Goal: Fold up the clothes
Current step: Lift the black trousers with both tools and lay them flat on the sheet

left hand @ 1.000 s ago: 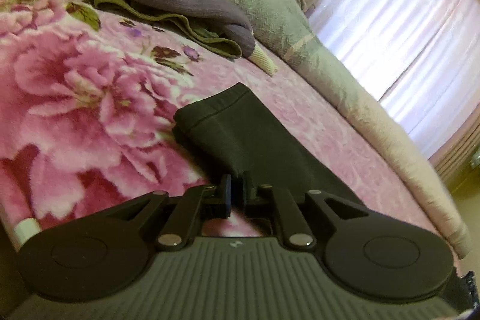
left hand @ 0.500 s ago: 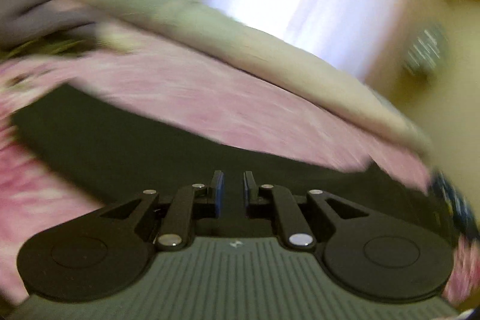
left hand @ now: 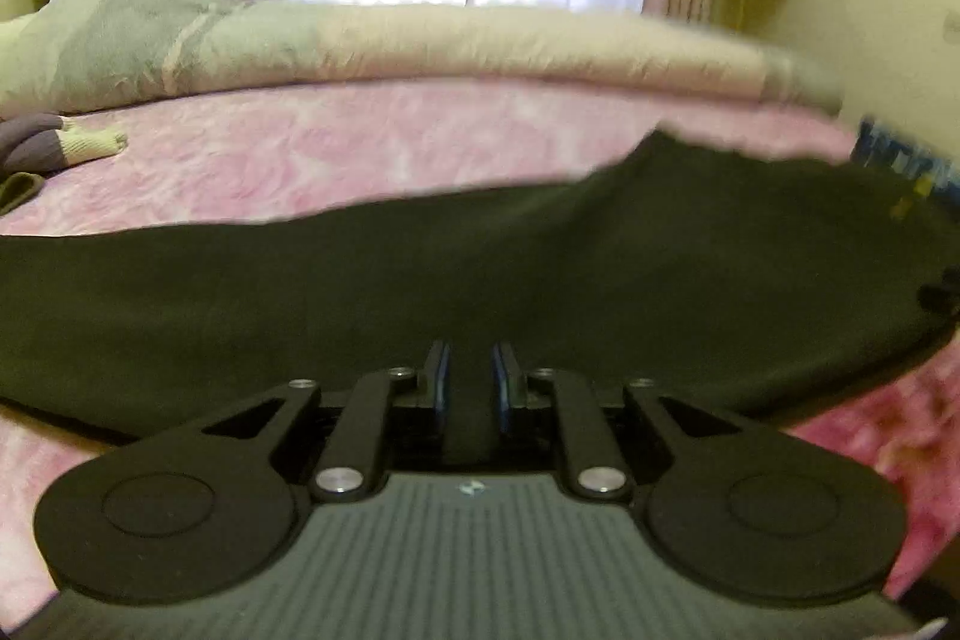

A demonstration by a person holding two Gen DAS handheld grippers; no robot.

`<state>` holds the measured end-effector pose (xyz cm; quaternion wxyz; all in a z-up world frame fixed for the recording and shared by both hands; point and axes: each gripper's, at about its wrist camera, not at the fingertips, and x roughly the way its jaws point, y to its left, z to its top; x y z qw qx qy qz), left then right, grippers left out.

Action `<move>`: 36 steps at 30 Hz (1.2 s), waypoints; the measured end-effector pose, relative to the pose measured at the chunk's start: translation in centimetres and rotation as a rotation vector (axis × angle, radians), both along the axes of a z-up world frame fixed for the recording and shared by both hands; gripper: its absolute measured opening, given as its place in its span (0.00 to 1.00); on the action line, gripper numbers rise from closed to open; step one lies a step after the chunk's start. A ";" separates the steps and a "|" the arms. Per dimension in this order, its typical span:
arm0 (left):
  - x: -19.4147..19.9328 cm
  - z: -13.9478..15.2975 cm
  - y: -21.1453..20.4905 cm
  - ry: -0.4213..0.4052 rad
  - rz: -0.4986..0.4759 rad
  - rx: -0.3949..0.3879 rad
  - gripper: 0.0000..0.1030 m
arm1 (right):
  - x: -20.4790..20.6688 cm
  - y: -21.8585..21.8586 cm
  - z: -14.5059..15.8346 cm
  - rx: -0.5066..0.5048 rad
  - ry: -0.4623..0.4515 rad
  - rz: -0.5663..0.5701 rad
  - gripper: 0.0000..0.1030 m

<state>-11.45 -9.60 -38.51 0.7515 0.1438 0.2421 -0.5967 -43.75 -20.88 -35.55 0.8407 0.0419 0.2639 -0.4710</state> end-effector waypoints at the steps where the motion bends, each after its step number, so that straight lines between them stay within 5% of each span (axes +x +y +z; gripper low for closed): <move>1: -0.3 -0.2 0.1 -0.010 -0.012 -0.002 0.13 | -0.3 0.9 0.5 -0.020 -0.028 0.010 0.43; 6: -1.9 -0.8 -0.6 -0.078 -0.032 0.081 0.15 | 0.7 1.2 -1.6 0.027 0.025 0.023 0.43; 11: -0.1 2.6 -2.5 0.038 -0.038 0.030 0.13 | -0.5 -1.1 2.6 0.090 -0.035 0.015 0.43; 18: -1.5 4.8 -12.7 0.039 -0.155 -0.068 0.13 | -0.2 -11.0 5.9 -0.049 -0.066 -0.060 0.43; 22: -1.9 1.4 -17.4 0.034 -0.181 -0.010 0.14 | 0.7 -15.7 3.0 -0.021 0.035 -0.062 0.43; 24: -1.3 -1.2 -17.8 0.017 -0.155 0.053 0.14 | 0.5 -17.6 0.7 0.021 0.102 -0.076 0.40; 27: 0.5 -1.5 -17.2 0.086 -0.102 0.046 0.06 | -2.4 -19.1 -1.6 0.146 -0.008 -0.116 0.40; 32: 1.5 0.3 -16.4 0.119 -0.074 0.052 0.06 | -2.3 -19.2 -0.4 0.162 -0.016 -0.157 0.40; 36: -0.7 2.5 -17.0 0.134 -0.187 0.028 0.08 | 0.1 -17.1 2.8 0.091 -0.051 -0.120 0.40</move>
